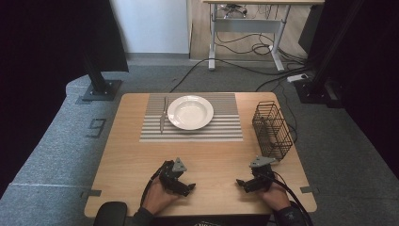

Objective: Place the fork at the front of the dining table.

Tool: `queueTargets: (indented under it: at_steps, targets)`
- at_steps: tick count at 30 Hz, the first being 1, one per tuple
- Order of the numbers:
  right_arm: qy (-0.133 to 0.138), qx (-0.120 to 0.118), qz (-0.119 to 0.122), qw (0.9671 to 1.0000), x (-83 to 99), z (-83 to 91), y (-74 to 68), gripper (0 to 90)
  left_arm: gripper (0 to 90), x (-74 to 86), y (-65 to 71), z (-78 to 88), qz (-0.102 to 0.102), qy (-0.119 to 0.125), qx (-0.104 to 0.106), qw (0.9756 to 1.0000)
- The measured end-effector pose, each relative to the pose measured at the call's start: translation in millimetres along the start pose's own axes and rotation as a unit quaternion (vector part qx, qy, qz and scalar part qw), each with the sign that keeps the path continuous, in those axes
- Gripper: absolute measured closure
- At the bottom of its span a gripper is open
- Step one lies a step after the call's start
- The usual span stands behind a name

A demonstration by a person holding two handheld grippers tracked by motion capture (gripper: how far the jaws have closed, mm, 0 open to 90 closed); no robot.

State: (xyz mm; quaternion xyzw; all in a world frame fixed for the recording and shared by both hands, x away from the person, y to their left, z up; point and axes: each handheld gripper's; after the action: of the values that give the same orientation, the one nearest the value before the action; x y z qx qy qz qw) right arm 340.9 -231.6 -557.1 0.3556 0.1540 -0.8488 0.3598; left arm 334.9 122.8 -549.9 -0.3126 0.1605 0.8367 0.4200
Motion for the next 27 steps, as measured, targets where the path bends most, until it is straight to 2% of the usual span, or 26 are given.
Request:
queueTargets:
  at_steps: [17, 20, 27]
  targets:
    - [0.001, 0.001, -0.002, 1.0000, 0.0, -0.2, -0.4, 0.0, 0.5, -1.5, -0.9, -0.3, 0.002, 0.000, 0.000, 1.0000]
    - [0.000, 0.001, -0.002, 1.0000, 0.0, -0.1, -0.3, 0.0, 1.3, -4.5, -0.2, -0.1, 0.003, -0.002, 0.011, 0.9999]
    - [0.000, 0.001, -0.002, 1.0000, -0.1, -0.1, -0.3, 0.0, 2.4, -12.9, 3.1, 1.8, -0.006, -0.002, 0.012, 0.9999]
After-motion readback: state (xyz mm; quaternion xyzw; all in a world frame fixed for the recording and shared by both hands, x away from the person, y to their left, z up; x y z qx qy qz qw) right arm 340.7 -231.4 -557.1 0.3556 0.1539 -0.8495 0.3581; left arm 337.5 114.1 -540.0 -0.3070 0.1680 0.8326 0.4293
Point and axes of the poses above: each handheld gripper's, and its own axes: z roughly backward along the jaws, x roughly out of its underside, y roughly to its right
